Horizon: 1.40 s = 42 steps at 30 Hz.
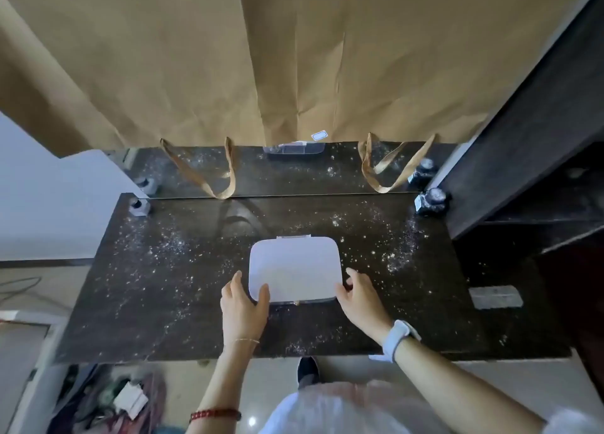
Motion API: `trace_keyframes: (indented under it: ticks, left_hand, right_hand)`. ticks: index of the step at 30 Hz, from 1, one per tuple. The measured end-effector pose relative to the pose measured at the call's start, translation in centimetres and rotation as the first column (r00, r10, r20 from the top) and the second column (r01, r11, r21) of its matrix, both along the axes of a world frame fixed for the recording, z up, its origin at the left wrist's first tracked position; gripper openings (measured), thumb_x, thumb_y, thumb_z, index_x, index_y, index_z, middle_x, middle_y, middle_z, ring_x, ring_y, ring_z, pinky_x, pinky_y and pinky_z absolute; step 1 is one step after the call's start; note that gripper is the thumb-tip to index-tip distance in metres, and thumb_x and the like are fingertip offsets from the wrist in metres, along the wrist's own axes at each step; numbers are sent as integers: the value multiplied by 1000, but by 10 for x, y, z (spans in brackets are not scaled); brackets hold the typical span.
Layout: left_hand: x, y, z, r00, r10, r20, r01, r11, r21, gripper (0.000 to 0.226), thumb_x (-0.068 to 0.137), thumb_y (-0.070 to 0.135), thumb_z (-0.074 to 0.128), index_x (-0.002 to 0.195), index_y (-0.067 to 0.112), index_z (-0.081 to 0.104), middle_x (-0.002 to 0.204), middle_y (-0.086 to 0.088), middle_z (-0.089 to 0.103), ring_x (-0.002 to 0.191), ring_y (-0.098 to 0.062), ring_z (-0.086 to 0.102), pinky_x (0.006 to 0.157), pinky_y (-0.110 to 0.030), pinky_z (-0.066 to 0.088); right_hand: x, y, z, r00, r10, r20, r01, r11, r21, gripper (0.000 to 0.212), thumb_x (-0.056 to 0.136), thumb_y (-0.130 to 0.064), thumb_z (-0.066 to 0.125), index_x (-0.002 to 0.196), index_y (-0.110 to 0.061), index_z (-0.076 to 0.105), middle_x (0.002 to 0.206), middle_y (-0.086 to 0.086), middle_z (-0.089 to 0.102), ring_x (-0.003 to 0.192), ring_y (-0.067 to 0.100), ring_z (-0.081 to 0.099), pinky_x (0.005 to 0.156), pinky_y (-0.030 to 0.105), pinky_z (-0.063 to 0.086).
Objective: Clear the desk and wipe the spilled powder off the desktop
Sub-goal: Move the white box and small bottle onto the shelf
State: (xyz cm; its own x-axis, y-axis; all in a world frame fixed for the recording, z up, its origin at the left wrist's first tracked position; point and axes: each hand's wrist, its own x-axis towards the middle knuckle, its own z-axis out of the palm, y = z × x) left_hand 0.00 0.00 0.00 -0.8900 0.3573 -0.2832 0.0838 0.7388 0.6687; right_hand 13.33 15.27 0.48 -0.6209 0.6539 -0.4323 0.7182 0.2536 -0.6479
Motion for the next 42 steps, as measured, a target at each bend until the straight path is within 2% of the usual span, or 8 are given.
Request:
trace_keyframes:
  ticks: [4,9,14,20,24,33,38,42]
  left_hand:
    - [-23,19,-12,990,-90,106,101,990,-102,71,84,33,61,139,7,24,133,-19,39,121,-34,37,98,-41,32]
    - [-16,21,-13,992,-111,57,117,985,-127,73,75,35,70,129,2,33,118,-18,46,110,-33,38,88,-35,31]
    - [-1,34,2,986,-162,-42,163,986,26,80,69,26,76,132,4,31,115,-17,43,107,-29,34,90,-34,29]
    - [42,90,18,938,-302,-168,329,930,163,87,65,23,80,134,0,31,122,-17,43,109,-26,32,95,-40,34]
    - [88,141,22,879,-427,-212,464,868,176,87,64,39,68,133,1,32,122,-16,44,107,-21,31,95,-42,36]
    - [217,260,44,814,-558,-158,580,789,203,90,67,46,63,137,4,26,122,-12,38,110,-21,30,98,-39,33]
    - [269,329,58,891,-446,-80,449,847,285,83,76,34,70,140,8,22,127,-12,35,116,-24,29,102,-39,29]
    - [273,369,61,907,-410,-94,420,872,252,84,79,25,68,142,6,16,133,-16,32,122,-30,28,103,-40,25]
  right_hand:
    - [-23,3,-3,998,-32,48,32,999,-12,28,93,-22,46,113,-4,50,111,13,49,99,26,50,80,34,42]
    - [-26,-4,-11,994,-104,30,103,993,59,23,91,-18,49,106,-1,52,104,12,48,96,29,53,78,34,42]
    - [-3,3,-13,962,-235,-139,242,969,39,19,89,-20,54,104,-8,52,96,3,45,82,17,52,71,27,45]
    - [65,32,3,866,-378,-328,431,896,106,25,86,-17,61,107,-13,49,100,1,43,87,15,55,70,23,50]
    - [118,57,4,770,-503,-392,563,825,49,29,86,-16,60,108,-19,41,105,1,45,93,16,55,75,22,49]
    - [249,166,16,632,-616,-470,703,711,12,23,87,-16,58,107,-16,46,106,6,48,95,21,53,77,28,49]
    - [278,261,26,708,-545,-449,643,761,91,46,83,-45,55,114,-11,49,107,11,52,98,22,55,76,31,52]
    - [269,313,34,753,-483,-446,598,786,159,34,87,-24,57,116,-8,50,114,10,48,105,22,48,80,28,42]
